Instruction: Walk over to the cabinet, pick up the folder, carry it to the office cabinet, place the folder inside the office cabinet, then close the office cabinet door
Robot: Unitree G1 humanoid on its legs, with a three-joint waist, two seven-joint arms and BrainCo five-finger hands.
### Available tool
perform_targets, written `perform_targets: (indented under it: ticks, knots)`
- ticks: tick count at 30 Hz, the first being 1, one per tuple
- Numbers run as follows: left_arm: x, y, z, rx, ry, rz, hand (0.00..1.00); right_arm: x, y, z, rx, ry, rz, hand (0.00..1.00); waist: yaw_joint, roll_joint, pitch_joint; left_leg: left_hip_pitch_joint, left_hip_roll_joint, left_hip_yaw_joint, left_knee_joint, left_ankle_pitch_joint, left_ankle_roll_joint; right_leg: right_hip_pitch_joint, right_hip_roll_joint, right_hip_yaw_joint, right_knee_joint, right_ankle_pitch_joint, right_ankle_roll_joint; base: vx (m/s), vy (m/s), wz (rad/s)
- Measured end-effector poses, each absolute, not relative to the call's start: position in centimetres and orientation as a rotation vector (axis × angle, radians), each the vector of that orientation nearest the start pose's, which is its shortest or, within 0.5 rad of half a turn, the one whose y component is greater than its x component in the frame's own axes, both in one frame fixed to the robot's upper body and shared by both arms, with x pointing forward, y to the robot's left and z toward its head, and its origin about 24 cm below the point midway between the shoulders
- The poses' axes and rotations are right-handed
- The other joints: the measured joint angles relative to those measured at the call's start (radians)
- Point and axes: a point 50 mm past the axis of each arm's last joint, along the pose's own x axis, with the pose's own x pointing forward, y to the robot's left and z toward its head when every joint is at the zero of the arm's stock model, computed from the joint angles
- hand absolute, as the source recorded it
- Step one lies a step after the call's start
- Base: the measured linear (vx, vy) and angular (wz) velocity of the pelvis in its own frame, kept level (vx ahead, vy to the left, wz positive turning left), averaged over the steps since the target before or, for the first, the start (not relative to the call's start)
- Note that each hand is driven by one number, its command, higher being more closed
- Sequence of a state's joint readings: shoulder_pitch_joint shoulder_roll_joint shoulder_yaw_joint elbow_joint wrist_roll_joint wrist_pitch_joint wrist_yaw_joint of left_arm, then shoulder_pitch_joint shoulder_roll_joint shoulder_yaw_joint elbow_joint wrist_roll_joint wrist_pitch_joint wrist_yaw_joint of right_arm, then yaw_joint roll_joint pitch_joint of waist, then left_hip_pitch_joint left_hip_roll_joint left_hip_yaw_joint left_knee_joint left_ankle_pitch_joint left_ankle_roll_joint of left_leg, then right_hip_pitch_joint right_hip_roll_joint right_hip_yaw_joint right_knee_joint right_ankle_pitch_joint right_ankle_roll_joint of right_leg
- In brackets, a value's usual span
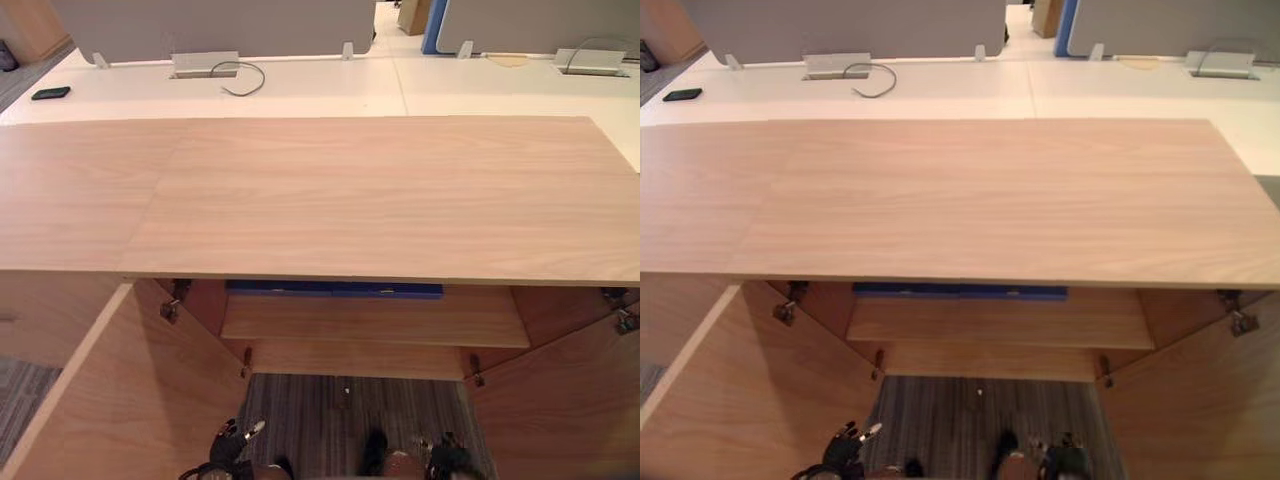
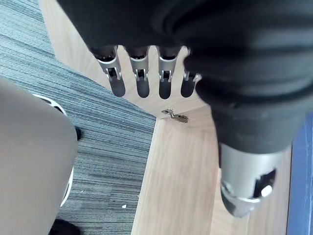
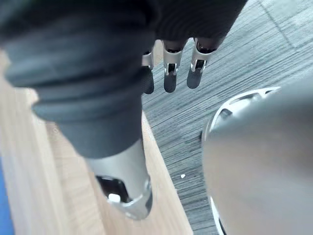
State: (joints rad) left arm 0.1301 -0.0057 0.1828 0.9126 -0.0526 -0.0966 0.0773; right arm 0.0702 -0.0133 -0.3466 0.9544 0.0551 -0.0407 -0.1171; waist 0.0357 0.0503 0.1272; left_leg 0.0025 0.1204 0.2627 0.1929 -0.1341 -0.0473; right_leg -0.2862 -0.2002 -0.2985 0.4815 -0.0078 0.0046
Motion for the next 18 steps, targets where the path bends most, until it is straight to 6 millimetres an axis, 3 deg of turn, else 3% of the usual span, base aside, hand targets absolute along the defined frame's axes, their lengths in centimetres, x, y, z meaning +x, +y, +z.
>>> perform_targets:
  ticks: [1,3,5,6,7,9,10,13,18]
  knots:
    - [10.7,18.4,-15.0,-0.094,0.939,0.312,0.0,11.2,-21.1,-14.9,0.129,0.963,-0.485,0.0,-0.005,-0.002,0.0,0.004,-0.003,0.002,-0.002,-0.001,0.002,-0.016,-0.03,-0.002,0.068,-0.034,-0.018,0.05,0.11,0.41]
    - [10.5,18.5,-15.1,-0.105,0.944,0.327,0.0,11.3,-21.0,-14.9,0.084,0.969,-0.456,0.0,-0.001,-0.009,-0.003,0.036,0.0,-0.008,-0.018,-0.002,0.002,0.0,-0.132,-0.012,0.167,-0.067,-0.012,0.06,0.063,0.36]
    - [10.2,18.8,-15.1,-0.121,0.945,0.349,0.0,11.4,-20.9,-15.0,0.087,0.978,-0.456,0.0,0.003,-0.017,-0.009,0.043,0.011,0.001,-0.032,0.002,-0.015,0.04,-0.174,-0.047,0.115,-0.062,-0.007,0.05,-0.079,-0.08]
    - [10.1,19.0,-15.1,-0.124,0.945,0.362,0.0,11.3,-20.6,-15.2,0.094,0.995,-0.45,0.0,0.006,-0.031,-0.018,0.049,0.01,0.015,-0.045,0.009,-0.027,0.054,-0.18,-0.065,0.047,-0.028,0.01,0.11,-0.252,-0.65]
    - [9.8,19.9,-15.1,-0.111,0.952,0.383,0.0,11.0,-19.6,-15.7,0.117,1.041,-0.432,0.0,0.014,-0.068,-0.044,0.049,0.002,0.053,-0.078,0.023,-0.055,0.074,-0.162,-0.082,-0.093,0.027,0.074,0.11,-0.209,-0.86]
    - [9.6,20.0,-15.3,-0.112,0.967,0.388,0.0,11.1,-19.4,-15.8,0.116,1.06,-0.42,0.0,0.015,-0.059,-0.054,0.046,0.019,0.09,-0.104,0.035,-0.071,0.1,-0.104,-0.083,-0.218,0.019,0.085,0.09,-0.188,-0.92]
    - [9.5,19.8,-15.5,-0.116,0.982,0.386,0.0,11.3,-19.7,-15.8,0.109,1.064,-0.417,0.0,0.006,-0.043,-0.048,0.049,0.043,0.117,-0.109,0.041,-0.079,0.124,-0.056,-0.078,-0.312,0.038,0.108,0.06,-0.263,-0.72]
    - [9.2,19.4,-15.8,-0.122,1.008,0.381,0.0,9.4,-21.2,-16.2,0.082,1.124,-0.452,0.0,-0.01,-0.036,-0.046,0.085,0.08,0.114,-0.112,0.059,-0.065,0.201,0.014,-0.075,-0.416,0.069,0.087,0.03,-0.178,-0.3]
    - [9.7,19.2,-15.6,-0.085,0.996,0.335,0.0,8.7,-21.8,-16.3,0.068,1.142,-0.469,0.0,-0.021,-0.037,-0.049,0.084,0.076,0.112,-0.124,0.055,-0.073,0.239,0.039,-0.062,-0.557,0.153,0.087,0.01,-0.031,-0.12]
